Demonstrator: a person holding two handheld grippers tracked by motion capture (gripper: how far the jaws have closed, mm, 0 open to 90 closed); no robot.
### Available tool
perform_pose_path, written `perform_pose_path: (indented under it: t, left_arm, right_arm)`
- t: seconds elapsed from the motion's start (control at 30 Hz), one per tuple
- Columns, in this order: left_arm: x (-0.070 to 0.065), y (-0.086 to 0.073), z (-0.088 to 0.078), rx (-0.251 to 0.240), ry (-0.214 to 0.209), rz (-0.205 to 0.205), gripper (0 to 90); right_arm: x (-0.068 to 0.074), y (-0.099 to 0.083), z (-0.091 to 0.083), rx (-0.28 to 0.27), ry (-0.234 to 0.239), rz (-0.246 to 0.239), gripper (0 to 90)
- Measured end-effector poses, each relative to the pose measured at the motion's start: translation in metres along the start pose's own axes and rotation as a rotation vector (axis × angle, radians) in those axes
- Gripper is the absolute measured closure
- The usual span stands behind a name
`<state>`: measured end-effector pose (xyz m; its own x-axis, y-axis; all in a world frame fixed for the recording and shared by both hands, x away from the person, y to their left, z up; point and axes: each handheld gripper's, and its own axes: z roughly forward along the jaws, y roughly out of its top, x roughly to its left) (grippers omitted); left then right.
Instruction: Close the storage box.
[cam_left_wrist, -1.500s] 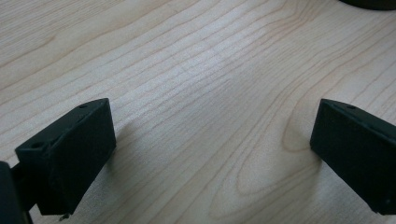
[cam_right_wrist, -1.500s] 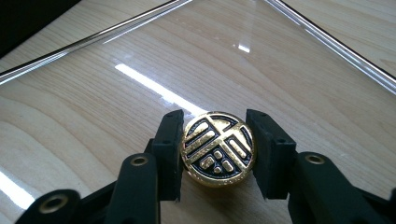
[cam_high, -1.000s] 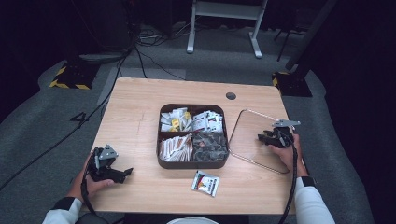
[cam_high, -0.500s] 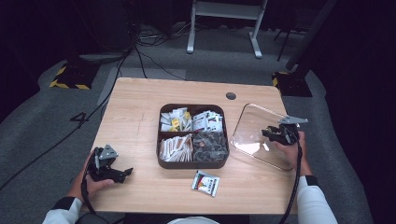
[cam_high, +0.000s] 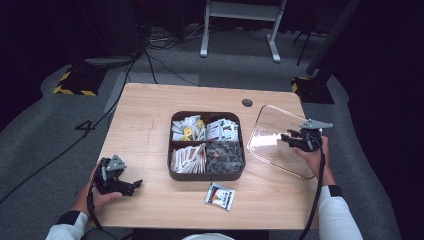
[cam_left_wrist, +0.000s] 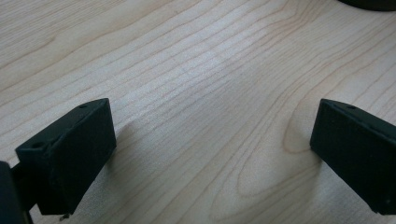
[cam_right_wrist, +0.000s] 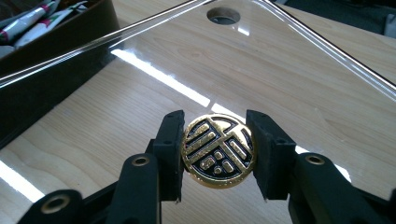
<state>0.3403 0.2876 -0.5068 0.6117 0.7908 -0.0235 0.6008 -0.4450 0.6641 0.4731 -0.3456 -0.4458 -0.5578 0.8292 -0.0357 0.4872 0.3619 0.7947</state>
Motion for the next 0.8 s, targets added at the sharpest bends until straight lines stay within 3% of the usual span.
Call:
perform_pose_path:
  t: [0.5, 0.8]
  left_arm:
    - [0.0, 0.0, 0.0, 0.0, 0.001, -0.001, 0.4]
    - [0.0, 0.0, 0.0, 0.0, 0.001, -0.001, 0.5]
  right_arm:
    - [0.013, 0.023, -0.022, -0.045, 0.007, -0.038, 59.7]
    - [0.023, 0.037, -0.026, -0.064, 0.02, -0.053, 59.7]
